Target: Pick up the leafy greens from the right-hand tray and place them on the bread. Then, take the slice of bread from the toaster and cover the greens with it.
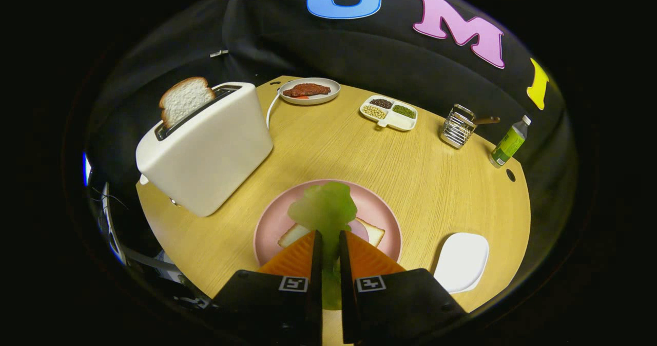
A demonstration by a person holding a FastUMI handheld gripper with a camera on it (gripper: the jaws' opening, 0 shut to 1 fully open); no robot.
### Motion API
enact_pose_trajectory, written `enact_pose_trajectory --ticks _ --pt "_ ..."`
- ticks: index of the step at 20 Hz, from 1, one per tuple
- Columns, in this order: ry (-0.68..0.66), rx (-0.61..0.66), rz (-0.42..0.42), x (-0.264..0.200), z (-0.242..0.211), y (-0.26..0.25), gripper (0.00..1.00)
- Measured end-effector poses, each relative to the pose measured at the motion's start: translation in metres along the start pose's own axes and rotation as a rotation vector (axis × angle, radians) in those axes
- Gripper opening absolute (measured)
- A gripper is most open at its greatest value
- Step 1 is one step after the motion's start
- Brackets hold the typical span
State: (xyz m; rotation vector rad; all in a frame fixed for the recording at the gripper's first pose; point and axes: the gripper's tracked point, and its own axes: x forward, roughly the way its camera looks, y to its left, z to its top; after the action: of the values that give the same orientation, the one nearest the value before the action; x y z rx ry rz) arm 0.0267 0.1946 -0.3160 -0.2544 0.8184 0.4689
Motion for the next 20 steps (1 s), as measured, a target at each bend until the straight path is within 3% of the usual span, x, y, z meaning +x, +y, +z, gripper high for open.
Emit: enact_pose_trajectory --ticks 6,8,10,11,13,20 --pt "0.028 -0.026 -0.010 0.013 -0.007 0.006 0.38" --pt "0.033 -0.023 0.002 0.013 -0.008 0.010 0.50" --pt "0.026 -0.017 0.009 0.013 -0.006 0.013 0.63" --pt "0.014 -0.013 0.020 0.010 -0.004 0.016 0.83" --pt "-0.015 -0.011 0.019 0.005 0.004 0.018 1.00" --pt "-0.124 -0.007 0.060 -0.031 0.057 0.045 0.99"
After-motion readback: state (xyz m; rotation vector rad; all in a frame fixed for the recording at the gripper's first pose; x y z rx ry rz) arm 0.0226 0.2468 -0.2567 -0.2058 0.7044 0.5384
